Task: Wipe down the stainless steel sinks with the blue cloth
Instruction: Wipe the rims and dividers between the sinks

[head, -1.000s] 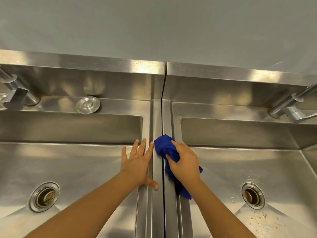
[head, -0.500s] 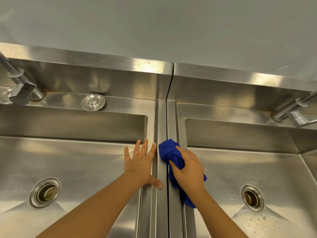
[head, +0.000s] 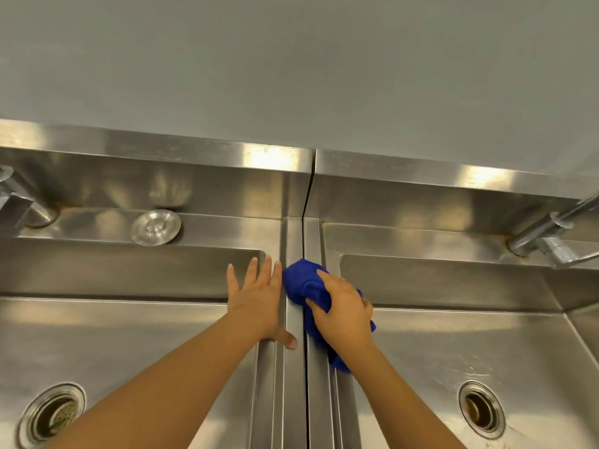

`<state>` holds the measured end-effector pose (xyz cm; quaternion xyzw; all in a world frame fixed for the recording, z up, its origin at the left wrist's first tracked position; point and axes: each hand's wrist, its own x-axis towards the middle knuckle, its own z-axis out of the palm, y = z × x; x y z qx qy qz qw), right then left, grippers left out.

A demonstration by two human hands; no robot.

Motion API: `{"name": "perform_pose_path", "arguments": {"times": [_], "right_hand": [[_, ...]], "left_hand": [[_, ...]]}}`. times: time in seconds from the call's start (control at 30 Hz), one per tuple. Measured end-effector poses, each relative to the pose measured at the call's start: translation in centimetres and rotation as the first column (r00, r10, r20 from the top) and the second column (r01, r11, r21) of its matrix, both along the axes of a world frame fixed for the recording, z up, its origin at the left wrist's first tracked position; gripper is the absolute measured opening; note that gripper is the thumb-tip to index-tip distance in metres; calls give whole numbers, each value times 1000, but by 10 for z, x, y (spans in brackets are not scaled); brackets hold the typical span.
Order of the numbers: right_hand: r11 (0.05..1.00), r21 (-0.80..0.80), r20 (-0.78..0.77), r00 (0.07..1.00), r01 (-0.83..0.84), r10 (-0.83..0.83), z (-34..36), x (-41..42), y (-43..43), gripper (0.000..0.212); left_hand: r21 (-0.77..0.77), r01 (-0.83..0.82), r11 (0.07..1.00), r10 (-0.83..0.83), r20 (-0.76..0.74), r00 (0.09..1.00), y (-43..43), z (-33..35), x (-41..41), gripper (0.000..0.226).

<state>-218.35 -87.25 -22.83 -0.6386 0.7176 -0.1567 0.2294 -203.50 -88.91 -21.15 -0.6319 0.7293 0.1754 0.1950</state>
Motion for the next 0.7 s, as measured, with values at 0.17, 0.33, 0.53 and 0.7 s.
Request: {"name": "perform_pose_path", "arguments": {"times": [0.17, 0.33, 0.53, 0.7], "right_hand": [[998, -37, 21, 998, 59, -58, -16, 3, -31, 37], [994, -11, 42, 993, 110, -109, -5, 8, -91, 32], [996, -60, 21, 998, 65, -64, -10, 5, -58, 35], [993, -96, 40, 997, 66, -62, -15, 3, -58, 33]], "left_hand": [[-7, 55, 998, -54, 56, 997, -6, -9, 1, 141], [28, 21, 999, -24, 114, 993, -6, -9, -4, 140], [19, 24, 1000, -26, 104, 994, -6, -10, -2, 141], [31, 27, 999, -30, 101, 994, -7, -10, -6, 143]]}}
